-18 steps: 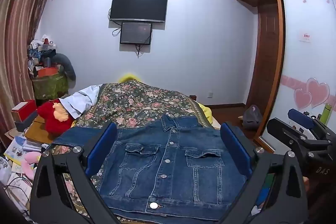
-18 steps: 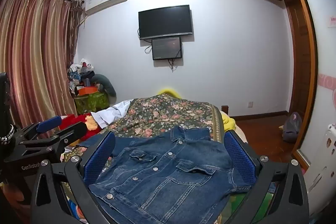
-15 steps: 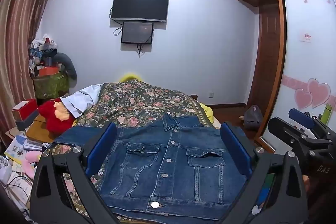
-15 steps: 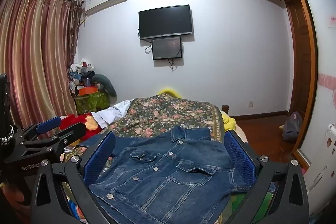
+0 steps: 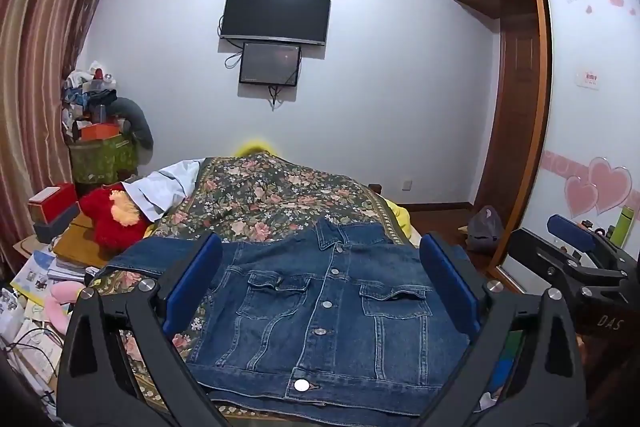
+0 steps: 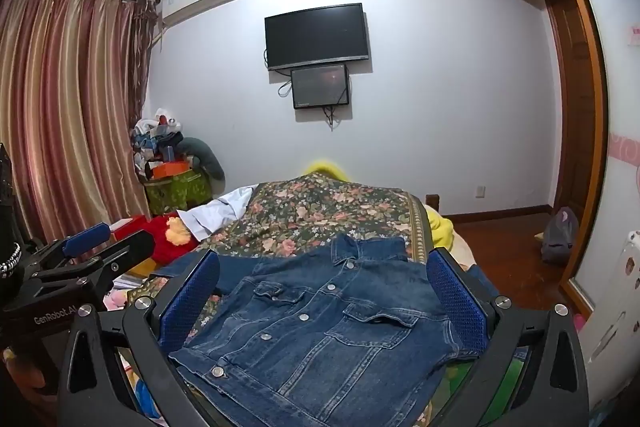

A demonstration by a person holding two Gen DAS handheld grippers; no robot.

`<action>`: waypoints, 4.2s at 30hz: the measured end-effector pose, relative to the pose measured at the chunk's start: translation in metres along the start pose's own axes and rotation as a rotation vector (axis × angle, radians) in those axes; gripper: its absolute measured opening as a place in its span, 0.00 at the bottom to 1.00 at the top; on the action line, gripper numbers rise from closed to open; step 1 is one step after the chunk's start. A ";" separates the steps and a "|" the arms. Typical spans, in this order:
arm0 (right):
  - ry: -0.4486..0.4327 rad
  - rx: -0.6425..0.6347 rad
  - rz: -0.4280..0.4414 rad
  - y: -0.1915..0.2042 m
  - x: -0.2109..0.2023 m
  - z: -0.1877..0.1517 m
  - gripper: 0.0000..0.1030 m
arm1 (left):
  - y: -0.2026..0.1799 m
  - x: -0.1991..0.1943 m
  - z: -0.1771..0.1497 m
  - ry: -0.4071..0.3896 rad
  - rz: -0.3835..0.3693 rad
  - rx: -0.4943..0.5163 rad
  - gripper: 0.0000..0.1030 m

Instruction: Fold large clothes

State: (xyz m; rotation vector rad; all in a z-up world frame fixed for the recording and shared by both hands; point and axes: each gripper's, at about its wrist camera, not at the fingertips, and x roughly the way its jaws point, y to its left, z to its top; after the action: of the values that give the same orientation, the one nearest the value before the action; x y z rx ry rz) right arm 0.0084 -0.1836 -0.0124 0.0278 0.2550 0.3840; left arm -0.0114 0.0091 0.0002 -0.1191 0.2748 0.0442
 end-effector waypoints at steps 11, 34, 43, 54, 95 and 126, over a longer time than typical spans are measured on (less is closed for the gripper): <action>-0.007 -0.005 -0.001 0.002 -0.002 0.003 1.00 | -0.003 -0.005 0.001 -0.003 -0.002 0.001 0.97; -0.031 -0.010 -0.021 0.001 -0.015 0.013 1.00 | 0.001 -0.001 0.002 -0.001 -0.004 -0.015 0.97; -0.034 -0.011 -0.019 0.001 -0.017 0.015 1.00 | 0.001 -0.001 0.002 -0.003 -0.002 -0.013 0.98; -0.034 -0.011 -0.019 0.001 -0.018 0.016 1.00 | 0.000 -0.002 0.002 -0.011 0.002 -0.009 0.98; 0.155 -0.154 -0.022 0.041 0.194 0.019 1.00 | 0.155 0.175 -0.014 0.276 0.224 -0.118 0.99; 0.986 -0.278 0.227 0.108 0.516 -0.140 1.00 | 0.383 0.339 -0.111 0.654 0.348 -0.659 0.62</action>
State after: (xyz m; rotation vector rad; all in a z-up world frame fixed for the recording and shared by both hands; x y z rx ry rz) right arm 0.3960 0.1068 -0.2645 -0.4200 1.1757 0.6381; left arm 0.2621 0.3847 -0.2410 -0.7469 0.9285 0.4479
